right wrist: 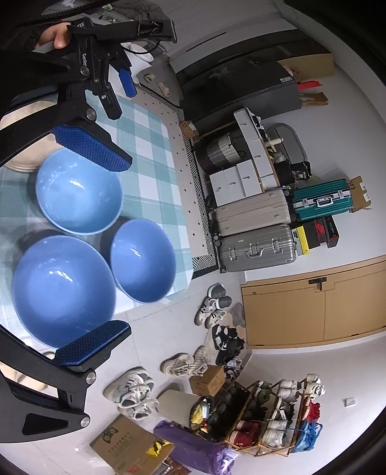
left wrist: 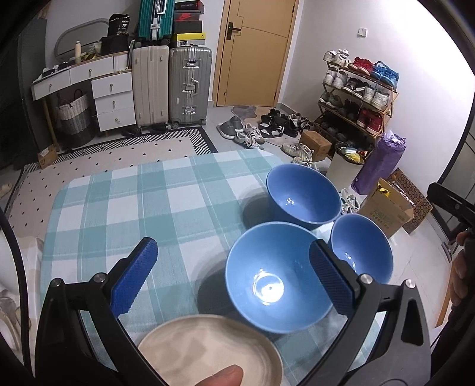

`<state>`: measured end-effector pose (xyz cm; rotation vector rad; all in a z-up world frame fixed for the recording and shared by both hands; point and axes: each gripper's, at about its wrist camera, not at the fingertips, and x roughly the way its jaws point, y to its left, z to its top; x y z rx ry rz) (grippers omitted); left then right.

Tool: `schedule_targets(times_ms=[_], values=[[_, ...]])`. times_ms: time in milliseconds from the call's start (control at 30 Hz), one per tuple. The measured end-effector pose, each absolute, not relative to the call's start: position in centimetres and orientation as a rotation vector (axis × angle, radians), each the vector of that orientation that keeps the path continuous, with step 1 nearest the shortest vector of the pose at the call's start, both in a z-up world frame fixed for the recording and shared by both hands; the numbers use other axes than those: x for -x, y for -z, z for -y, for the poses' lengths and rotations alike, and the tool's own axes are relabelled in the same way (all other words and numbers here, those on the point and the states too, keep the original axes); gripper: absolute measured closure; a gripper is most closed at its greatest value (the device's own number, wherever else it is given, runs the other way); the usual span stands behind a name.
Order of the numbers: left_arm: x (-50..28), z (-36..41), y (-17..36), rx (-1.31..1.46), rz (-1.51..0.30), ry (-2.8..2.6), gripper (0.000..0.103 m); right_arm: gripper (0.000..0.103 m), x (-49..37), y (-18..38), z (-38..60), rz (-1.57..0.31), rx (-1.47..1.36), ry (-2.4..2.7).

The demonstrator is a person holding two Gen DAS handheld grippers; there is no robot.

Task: Organize plates and bowls
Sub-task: 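Move both tools toward the light-blue bowls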

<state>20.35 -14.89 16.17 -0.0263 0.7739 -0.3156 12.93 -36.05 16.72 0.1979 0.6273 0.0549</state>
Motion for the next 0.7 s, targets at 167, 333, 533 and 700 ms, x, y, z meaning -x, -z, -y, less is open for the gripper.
schedule_targets(times_ms=[167, 333, 533, 700], values=[[-22.7, 16.2, -16.1, 0.023, -0.783, 0.329, 0.001, 0.001, -14.8, -17.4, 36.7, -0.622, -0.197, -0.05], [-25.1, 17.5, -15.3, 0.037, -0.815, 0.354, 0.001, 0.001, -16.8, -16.9, 37.2, -0.631, -0.183, -0.049], [-27.8, 19.3, -14.5, 0.023, -0.83, 0.356, 0.001, 0.001, -19.2, -15.3, 38.1, -0.672, -0.198, -0.037], [-29.9, 20.0, -13.9, 0.019, -0.84, 0.341, 0.001, 0.001, -20.8, -13.7, 39.0, -0.71, -0.199, -0.024]])
